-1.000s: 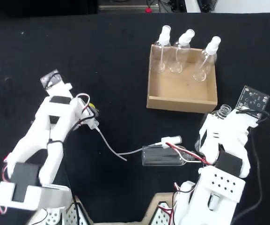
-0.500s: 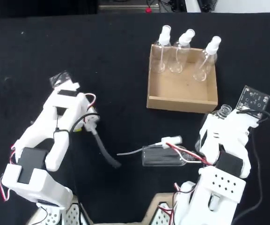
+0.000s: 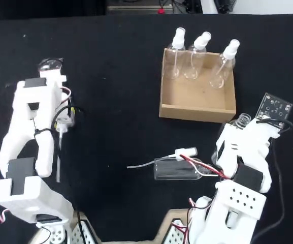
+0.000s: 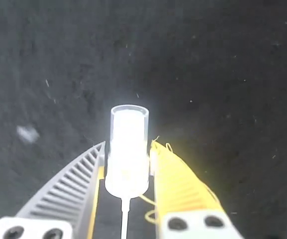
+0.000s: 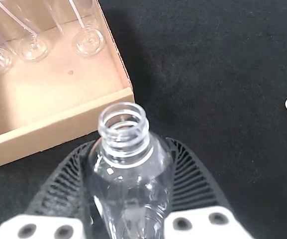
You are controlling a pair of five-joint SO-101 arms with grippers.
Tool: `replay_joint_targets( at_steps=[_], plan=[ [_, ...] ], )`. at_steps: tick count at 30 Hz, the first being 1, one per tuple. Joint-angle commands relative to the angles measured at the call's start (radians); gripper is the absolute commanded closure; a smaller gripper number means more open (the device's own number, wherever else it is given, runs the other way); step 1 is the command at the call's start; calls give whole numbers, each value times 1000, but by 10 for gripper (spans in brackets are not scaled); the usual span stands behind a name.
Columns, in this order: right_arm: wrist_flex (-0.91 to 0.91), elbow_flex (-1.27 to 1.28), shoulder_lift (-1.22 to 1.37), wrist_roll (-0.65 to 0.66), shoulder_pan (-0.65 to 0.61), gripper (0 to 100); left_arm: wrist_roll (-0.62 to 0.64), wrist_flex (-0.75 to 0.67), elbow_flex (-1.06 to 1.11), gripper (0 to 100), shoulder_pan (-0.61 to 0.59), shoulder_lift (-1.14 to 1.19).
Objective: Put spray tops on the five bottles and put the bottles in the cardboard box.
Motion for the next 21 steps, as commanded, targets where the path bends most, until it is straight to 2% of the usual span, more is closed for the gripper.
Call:
replay_joint_targets(
  at_steps=[1,7,13,18,21],
  plan=[
    [-23,-7,-25,-9,-28,980,-92,41,-96,939,-4,-21],
    [-23,-25,-25,-3,-164,981,-11,178,-242,939,30,-32],
    [21,-88,-25,-2,-394,981,17,227,-294,939,28,-210],
    [-28,-124,-25,-2,-651,980,17,167,-246,939,30,-434],
    [-124,-120,-25,-3,-804,982,77,104,-225,939,41,-548]
  ],
)
